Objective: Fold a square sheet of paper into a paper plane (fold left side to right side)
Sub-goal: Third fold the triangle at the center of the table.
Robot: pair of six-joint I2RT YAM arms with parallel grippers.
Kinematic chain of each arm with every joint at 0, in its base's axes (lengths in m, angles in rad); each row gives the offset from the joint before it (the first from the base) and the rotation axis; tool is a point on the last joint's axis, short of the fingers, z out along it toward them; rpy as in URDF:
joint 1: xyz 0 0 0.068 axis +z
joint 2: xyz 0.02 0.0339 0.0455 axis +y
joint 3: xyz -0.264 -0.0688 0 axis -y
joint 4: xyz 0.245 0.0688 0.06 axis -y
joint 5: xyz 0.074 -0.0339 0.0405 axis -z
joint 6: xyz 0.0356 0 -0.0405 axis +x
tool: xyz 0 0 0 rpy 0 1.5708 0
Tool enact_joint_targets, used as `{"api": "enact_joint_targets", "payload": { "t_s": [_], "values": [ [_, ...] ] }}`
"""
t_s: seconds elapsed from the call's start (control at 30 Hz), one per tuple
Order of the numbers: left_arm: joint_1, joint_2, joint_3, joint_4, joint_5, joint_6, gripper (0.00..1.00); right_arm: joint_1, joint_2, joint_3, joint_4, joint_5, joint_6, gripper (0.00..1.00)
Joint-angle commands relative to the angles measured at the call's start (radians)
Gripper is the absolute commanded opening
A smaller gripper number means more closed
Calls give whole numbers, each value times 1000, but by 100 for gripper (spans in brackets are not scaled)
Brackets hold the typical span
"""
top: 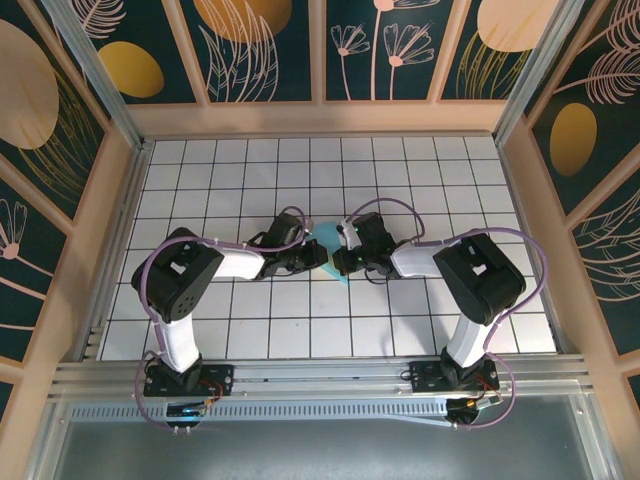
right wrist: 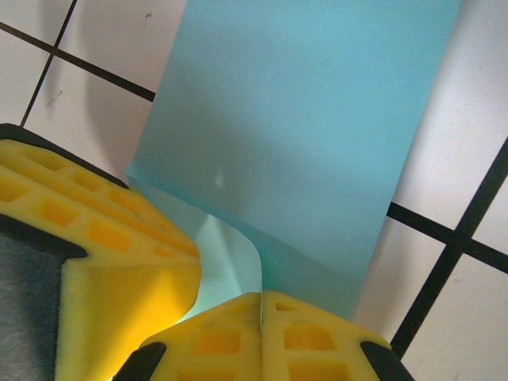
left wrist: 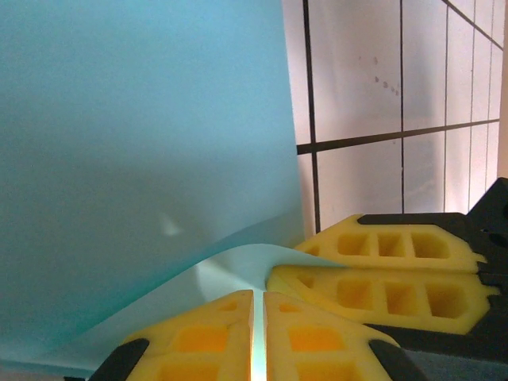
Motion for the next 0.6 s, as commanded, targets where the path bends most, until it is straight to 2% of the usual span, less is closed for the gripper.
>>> {"api": "enact_joint_targets", "payload": {
  "t_s": [0.0,0.43,0.57],
  "values": [
    [-6,32,-14,-16,-12,-1,12,11,49,-6,-100,40,-5,4],
    [-7,25,-52,-49,-44,3,12,11,45,-1,-101,46,0,5],
    [-7,29,-53,-69,-54,11,12,11,36,31,-119,35,1,9]
  ]
}}
